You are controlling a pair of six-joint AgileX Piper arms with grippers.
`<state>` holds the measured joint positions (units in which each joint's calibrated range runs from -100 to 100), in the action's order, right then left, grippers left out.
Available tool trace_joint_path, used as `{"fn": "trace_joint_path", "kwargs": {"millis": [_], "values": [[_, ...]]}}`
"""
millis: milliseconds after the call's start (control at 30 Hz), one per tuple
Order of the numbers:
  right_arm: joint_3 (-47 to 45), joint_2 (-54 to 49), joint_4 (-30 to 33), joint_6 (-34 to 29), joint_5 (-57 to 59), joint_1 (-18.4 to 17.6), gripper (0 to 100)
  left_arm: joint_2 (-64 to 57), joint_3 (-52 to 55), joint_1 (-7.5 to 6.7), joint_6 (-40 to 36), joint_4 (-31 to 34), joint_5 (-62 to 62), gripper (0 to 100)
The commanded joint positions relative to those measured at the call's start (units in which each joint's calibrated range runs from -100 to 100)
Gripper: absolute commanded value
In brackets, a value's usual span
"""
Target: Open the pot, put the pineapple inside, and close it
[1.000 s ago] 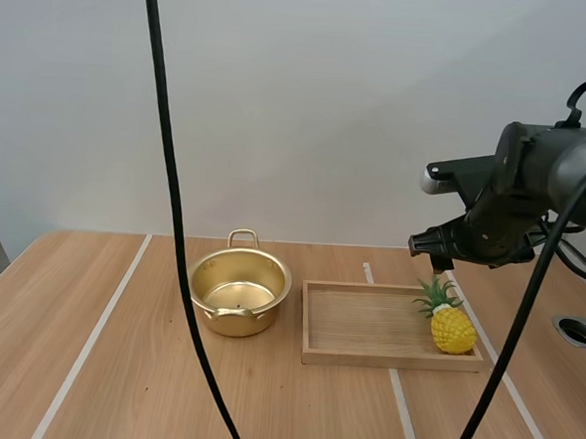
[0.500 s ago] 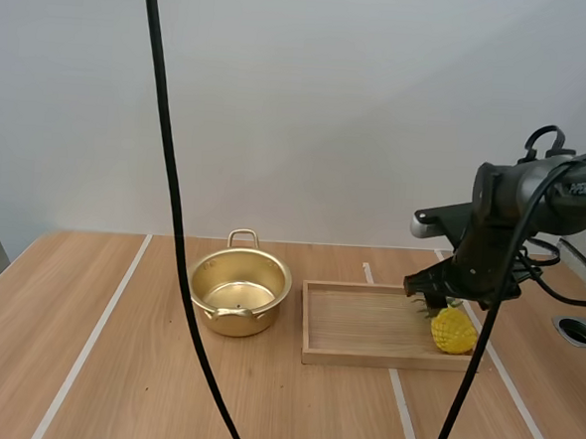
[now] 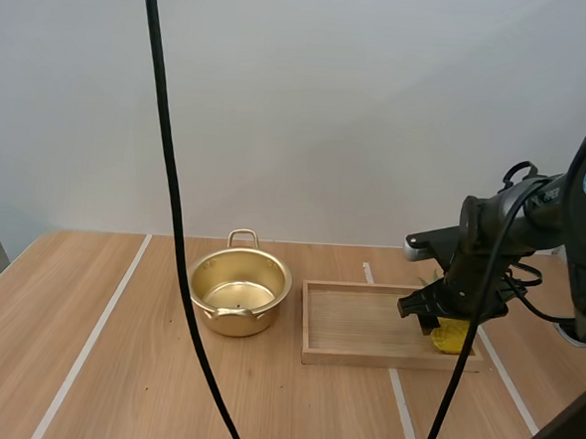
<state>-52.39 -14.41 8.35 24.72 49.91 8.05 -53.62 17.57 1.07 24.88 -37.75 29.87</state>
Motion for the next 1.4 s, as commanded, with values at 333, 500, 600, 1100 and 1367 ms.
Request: {"fn": "trace_joint_path", "kwargs": {"millis": [333,500,600,1100,1367], "values": [[-0.4,4.8,2.2,0.3,-7.6,0.2,100,-0.3,-0.3,-0.13,-0.7,-0.5,-1.9,0],[-0.4,4.8,2.5,0.3,-10.1,0.2,100,-0.3,-0.3,-0.13,-0.7,-0.5,-1.9,0],[-0.4,4.8,2.7,0.3,-11.0,0.2,100,-0.3,-0.3,-0.13,-0.7,-0.5,-1.9,0],[-0.4,4.8,3.1,0.3,-15.0,0.2,73,-0.3,-0.3,-0.13,-0.7,-0.5,-1.9,0],[-0.4,4.6,2.0,0.1,-14.3,0.2,0,-0.3,-0.3,-0.13,-0.7,-0.5,-1.9,0]]}}
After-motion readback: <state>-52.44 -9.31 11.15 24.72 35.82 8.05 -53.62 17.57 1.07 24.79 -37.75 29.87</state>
